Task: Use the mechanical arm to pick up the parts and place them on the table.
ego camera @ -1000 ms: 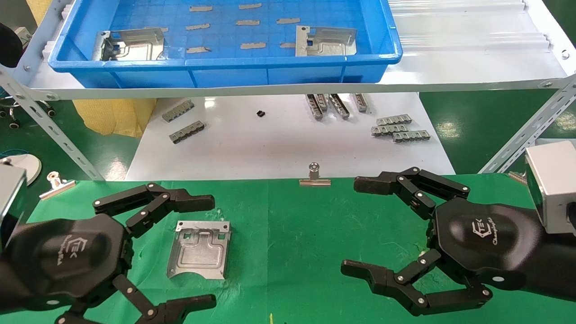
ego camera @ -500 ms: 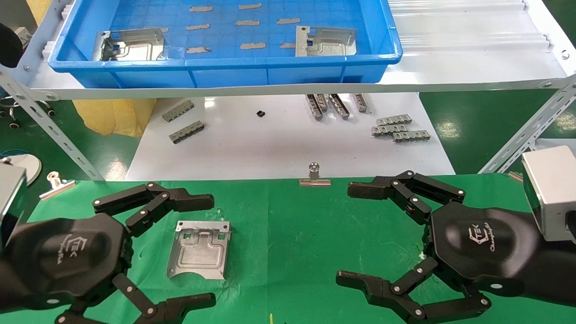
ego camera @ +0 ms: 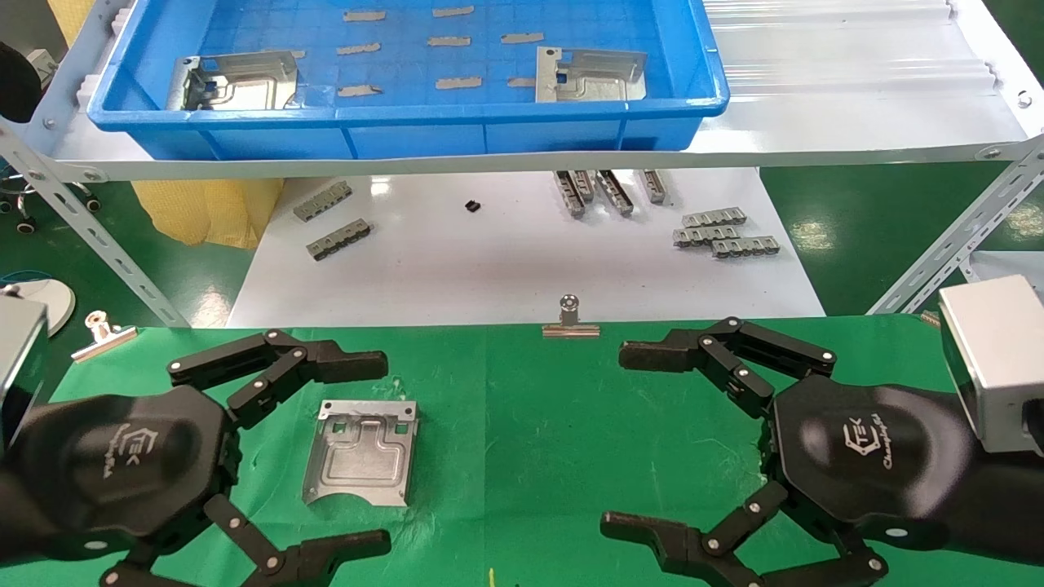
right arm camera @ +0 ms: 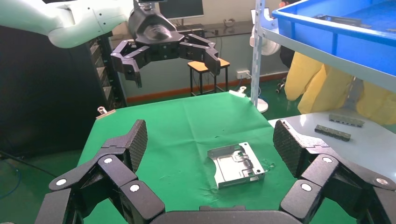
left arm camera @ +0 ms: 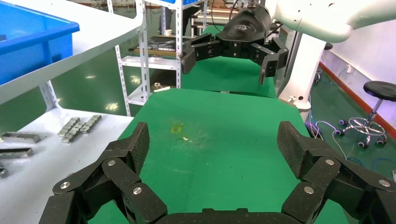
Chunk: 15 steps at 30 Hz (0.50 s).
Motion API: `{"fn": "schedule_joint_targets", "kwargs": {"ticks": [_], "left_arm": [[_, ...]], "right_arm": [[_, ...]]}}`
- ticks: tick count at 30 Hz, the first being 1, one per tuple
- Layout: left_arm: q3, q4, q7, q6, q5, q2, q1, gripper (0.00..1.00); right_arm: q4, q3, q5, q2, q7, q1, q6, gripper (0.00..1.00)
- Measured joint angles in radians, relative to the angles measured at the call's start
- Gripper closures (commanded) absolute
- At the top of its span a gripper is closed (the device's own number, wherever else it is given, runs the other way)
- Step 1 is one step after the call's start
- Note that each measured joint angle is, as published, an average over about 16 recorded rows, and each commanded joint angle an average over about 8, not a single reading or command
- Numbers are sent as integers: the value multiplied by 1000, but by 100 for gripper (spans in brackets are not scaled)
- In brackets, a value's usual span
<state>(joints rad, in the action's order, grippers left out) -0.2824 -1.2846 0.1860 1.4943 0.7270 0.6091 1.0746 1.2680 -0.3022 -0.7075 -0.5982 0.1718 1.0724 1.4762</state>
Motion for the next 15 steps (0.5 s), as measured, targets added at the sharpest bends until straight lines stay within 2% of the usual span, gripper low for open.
{"fn": "schedule_joint_targets", "kwargs": {"ticks": [15], "left_arm": [[-1,0,0,0,-1,0,0,0]], "right_arm": [[14,19,-20,-11,14,2,17,0]]}}
